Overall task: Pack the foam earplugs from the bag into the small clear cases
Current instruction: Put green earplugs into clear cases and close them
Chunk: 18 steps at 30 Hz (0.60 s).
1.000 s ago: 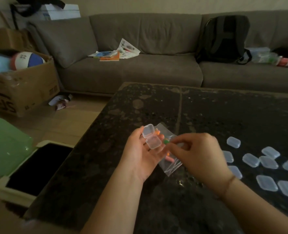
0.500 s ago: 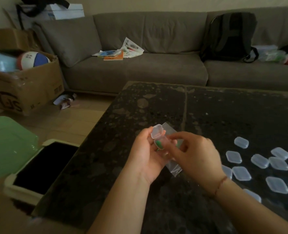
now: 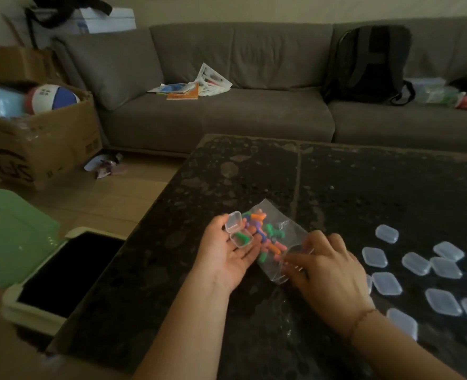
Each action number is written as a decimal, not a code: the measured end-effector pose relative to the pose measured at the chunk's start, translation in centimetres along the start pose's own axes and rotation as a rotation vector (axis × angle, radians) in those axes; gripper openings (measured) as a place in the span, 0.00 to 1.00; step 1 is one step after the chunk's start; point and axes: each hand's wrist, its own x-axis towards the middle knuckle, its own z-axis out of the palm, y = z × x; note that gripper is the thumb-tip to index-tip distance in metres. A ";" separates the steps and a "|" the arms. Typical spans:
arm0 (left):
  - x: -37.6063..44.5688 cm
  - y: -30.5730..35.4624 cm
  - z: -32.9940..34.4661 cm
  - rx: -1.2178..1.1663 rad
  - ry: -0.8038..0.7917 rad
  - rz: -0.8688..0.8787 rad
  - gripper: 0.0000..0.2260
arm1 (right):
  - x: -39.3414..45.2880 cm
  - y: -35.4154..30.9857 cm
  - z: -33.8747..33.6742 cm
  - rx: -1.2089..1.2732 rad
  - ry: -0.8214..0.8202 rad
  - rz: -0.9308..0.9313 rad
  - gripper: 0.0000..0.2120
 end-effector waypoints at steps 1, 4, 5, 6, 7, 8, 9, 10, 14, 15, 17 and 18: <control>0.1 0.0 0.0 0.003 0.006 -0.001 0.18 | 0.2 -0.1 0.3 -0.004 0.007 -0.011 0.18; 0.3 0.1 0.0 0.005 0.015 -0.012 0.18 | 1.0 -0.4 1.0 0.019 0.085 -0.037 0.15; 0.4 0.1 0.1 0.004 0.015 -0.016 0.18 | 1.3 -0.4 1.2 0.035 0.132 -0.043 0.14; 0.5 0.1 0.0 0.004 0.014 -0.018 0.18 | 1.6 -0.4 1.4 0.046 0.160 -0.047 0.14; 0.6 0.1 0.1 0.006 0.012 -0.019 0.18 | 1.9 -0.4 1.6 0.051 0.145 -0.051 0.14; 0.6 0.1 0.0 0.007 0.011 -0.018 0.18 | 2.2 -0.4 1.9 0.057 0.121 -0.056 0.15; 0.7 0.1 0.0 0.005 0.010 -0.017 0.18 | 2.5 -0.5 2.0 0.068 0.097 -0.065 0.15; 0.7 0.1 0.0 0.000 0.008 -0.018 0.18 | 2.7 -0.6 2.0 0.085 0.084 -0.074 0.15; 0.6 0.0 -0.2 -0.038 0.010 -0.030 0.19 | 3.4 -1.0 2.1 0.167 0.083 -0.057 0.13; 0.6 0.0 -0.2 -0.051 0.017 -0.037 0.19 | 3.5 -1.0 2.1 0.182 0.101 -0.047 0.13; 0.5 0.0 -0.3 -0.082 0.037 -0.046 0.20 | 3.5 -1.0 2.4 0.157 0.156 -0.069 0.14; 0.5 0.1 -0.3 -0.098 0.043 -0.050 0.21 | 3.5 -1.0 2.5 0.130 0.169 -0.087 0.16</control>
